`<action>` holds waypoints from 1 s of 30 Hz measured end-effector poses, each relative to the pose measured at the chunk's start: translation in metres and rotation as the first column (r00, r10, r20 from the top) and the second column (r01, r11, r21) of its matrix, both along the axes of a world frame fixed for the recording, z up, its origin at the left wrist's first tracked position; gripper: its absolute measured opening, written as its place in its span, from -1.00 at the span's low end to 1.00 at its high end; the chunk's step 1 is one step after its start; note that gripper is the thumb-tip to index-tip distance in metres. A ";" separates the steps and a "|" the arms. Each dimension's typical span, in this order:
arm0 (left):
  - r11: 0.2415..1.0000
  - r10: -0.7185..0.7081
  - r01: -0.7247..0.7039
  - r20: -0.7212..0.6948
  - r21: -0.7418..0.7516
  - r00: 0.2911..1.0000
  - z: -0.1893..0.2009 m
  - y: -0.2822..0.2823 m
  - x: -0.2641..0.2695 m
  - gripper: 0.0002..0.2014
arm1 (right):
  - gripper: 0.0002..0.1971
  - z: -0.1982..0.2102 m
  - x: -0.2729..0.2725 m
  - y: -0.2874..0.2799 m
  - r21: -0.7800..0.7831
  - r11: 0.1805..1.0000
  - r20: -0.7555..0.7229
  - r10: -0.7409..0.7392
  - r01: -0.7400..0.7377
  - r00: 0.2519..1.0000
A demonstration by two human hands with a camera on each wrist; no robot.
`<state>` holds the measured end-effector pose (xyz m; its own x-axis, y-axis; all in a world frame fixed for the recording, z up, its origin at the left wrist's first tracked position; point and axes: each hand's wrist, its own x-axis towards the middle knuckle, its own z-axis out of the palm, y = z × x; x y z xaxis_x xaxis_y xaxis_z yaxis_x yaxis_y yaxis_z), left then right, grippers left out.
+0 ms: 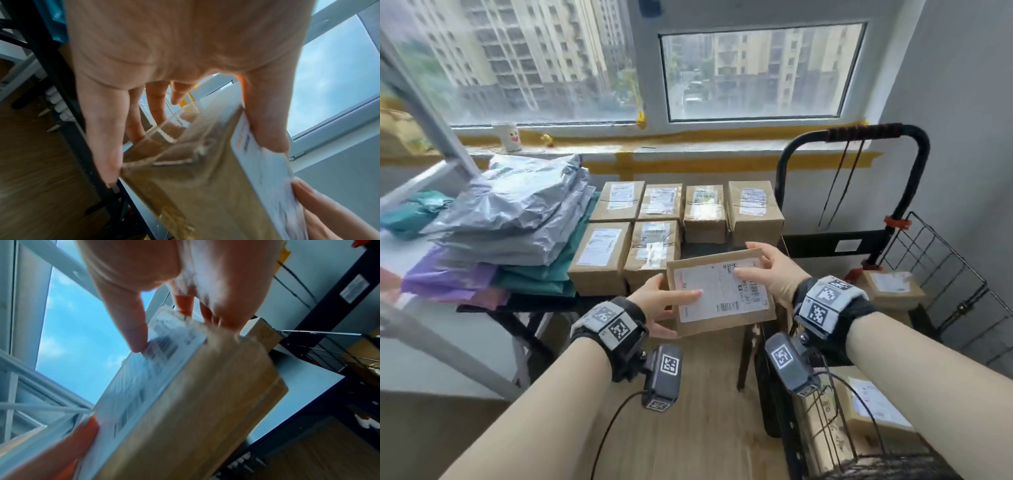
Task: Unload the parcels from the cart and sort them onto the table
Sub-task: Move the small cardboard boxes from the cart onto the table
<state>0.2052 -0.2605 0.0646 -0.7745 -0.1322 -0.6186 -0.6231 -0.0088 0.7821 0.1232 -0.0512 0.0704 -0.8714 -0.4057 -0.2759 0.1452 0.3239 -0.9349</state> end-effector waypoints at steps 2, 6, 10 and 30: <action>0.998 0.034 -0.035 0.030 0.050 0.999 0.001 -0.001 0.002 -0.07 | -0.27 -0.002 -0.001 -0.007 0.018 0.998 -0.017 -0.055 0.056 0.998; 0.992 0.073 -0.077 0.038 0.103 0.997 0.002 0.005 -0.006 -0.39 | -0.52 0.006 -0.010 -0.011 0.083 0.996 -0.085 -0.031 0.038 0.996; 0.957 0.229 -0.234 0.052 0.170 0.972 0.002 0.010 -0.026 -0.60 | -0.51 0.003 -0.026 -0.008 0.026 0.999 0.064 0.021 -0.022 0.998; 0.974 0.123 -0.124 -0.017 -0.189 0.992 -0.018 0.014 -0.131 -0.36 | -0.47 -0.083 -0.119 -0.020 -0.224 0.858 0.604 -0.250 0.463 0.756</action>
